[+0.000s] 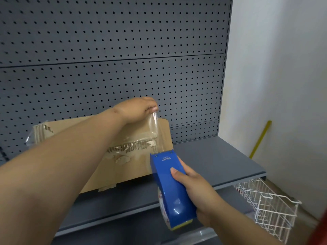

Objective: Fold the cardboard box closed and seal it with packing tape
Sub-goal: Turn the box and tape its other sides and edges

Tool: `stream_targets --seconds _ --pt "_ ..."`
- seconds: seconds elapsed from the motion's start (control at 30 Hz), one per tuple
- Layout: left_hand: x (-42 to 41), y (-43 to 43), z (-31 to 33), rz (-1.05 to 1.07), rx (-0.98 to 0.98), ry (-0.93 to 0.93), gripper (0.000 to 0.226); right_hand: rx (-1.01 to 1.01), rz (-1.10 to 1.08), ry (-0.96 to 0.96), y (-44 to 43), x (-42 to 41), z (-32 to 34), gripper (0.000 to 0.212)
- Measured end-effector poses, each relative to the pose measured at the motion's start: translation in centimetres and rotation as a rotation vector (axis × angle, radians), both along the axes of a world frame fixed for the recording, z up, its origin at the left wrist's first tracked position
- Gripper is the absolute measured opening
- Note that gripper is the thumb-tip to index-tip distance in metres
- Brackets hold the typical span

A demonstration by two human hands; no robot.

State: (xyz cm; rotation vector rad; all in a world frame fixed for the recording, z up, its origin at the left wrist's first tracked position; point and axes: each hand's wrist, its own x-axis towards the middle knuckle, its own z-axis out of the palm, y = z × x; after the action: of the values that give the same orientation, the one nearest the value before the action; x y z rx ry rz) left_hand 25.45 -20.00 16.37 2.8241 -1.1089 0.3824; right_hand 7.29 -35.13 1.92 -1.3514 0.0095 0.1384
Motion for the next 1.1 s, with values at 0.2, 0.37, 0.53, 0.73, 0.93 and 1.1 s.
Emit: stream_targets --seconds 0.2,0.37,0.53,0.73,0.93,1.1 --pt "0.5 1.0 -1.7 -0.33 0.152 -0.572 0.039 0.013 -0.005 0.05 0.6 0.4 0.1 0.03" --pt "-0.1 1.2 -1.6 -0.249 0.262 -0.422 0.053 0.03 0.019 0.07 0.5 0.9 0.5 0.028" --pt "-0.2 0.9 -1.7 -0.323 0.354 -0.615 0.051 0.044 0.037 0.065 0.4 1.1 0.9 0.026" --pt "-0.7 1.4 -3.6 -0.449 0.337 -0.557 0.019 0.03 0.038 0.064 0.5 1.1 0.9 0.028" --pt "-0.8 1.0 -3.5 -0.397 0.396 -0.607 0.05 0.057 0.023 0.043 0.6 0.5 0.6 0.031" --pt "-0.5 0.6 -2.9 -0.412 0.393 -0.613 0.05 0.07 0.029 0.088 -0.2 -1.1 -0.5 0.031"
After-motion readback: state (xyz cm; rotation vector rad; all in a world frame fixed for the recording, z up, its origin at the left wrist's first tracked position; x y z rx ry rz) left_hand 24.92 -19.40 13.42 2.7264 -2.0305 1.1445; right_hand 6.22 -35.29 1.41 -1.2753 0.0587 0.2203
